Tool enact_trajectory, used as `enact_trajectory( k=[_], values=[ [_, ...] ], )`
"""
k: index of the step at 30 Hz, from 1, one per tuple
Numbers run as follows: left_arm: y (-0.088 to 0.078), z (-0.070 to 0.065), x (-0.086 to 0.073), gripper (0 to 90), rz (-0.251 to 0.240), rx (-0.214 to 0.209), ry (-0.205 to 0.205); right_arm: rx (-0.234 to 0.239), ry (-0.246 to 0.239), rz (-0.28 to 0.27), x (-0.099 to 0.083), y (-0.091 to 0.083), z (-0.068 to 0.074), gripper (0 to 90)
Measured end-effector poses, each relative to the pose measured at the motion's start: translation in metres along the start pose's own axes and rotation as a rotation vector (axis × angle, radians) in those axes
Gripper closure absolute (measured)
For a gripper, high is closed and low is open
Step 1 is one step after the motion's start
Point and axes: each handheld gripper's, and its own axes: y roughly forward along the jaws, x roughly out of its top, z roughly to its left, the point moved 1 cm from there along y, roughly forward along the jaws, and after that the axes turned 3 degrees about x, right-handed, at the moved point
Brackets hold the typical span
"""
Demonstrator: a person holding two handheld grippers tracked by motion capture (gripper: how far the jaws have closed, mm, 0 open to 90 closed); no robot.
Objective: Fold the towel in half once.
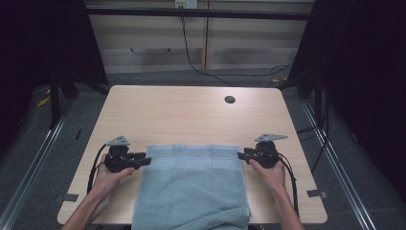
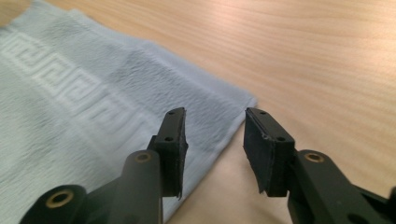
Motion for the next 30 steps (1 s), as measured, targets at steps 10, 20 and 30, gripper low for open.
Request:
enact_trajectory(
  k=[10, 20, 30],
  values=[
    [0.019, 0.031, 0.006, 52.7, 0.028, 0.052, -0.071, -0.005, -0.015, 0.040, 0.016, 0.022, -0.012, 54.1],
    [0.033, 0.031, 0.017, 44.2, 0.025, 0.066, -0.062, -0.016, -0.052, 0.061, 0.015, 0.034, -0.006, 69.2],
    [0.040, 0.021, 0.015, 44.5, 0.015, 0.028, 0.007, 0.084, -0.008, -0.006, 0.015, 0.026, -0.002, 84.8]
  ],
)
